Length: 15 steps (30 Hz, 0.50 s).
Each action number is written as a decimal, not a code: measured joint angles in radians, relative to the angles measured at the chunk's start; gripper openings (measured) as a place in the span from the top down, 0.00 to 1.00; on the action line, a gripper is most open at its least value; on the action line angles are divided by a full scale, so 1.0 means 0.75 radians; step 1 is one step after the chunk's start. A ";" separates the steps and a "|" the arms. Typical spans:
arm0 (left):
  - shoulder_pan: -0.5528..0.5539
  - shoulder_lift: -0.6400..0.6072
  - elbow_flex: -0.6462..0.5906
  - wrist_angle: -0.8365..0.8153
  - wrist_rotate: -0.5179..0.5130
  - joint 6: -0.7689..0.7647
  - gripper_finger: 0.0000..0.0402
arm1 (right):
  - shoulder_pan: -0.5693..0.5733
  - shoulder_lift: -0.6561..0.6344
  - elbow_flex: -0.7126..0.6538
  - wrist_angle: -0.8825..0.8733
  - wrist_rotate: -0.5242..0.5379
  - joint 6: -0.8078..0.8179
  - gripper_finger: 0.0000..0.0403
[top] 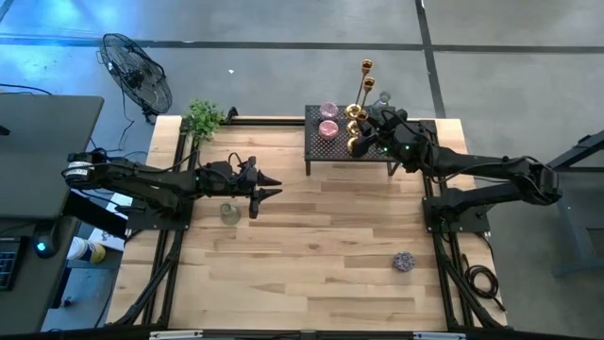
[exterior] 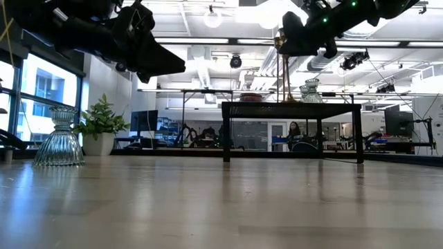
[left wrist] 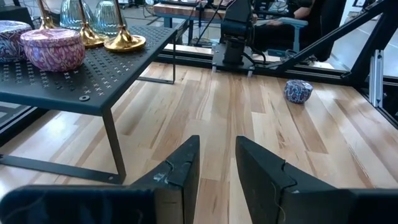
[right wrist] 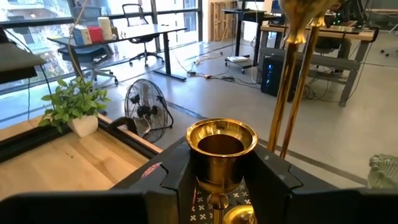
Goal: Pick & Place candle stick holders
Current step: Put the gold candle holder on the shelf aligned with the other gold candle holder
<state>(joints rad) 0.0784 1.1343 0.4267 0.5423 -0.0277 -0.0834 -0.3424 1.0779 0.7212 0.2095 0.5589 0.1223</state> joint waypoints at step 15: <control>0.000 0.000 0.000 0.001 0.003 -0.004 0.75 | 0.000 0.003 0.000 -0.005 0.018 0.013 0.69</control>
<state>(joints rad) 0.0784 1.1343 0.4267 0.5426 -0.0258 -0.0860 -0.3421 1.0798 0.7212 0.2060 0.5721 0.1320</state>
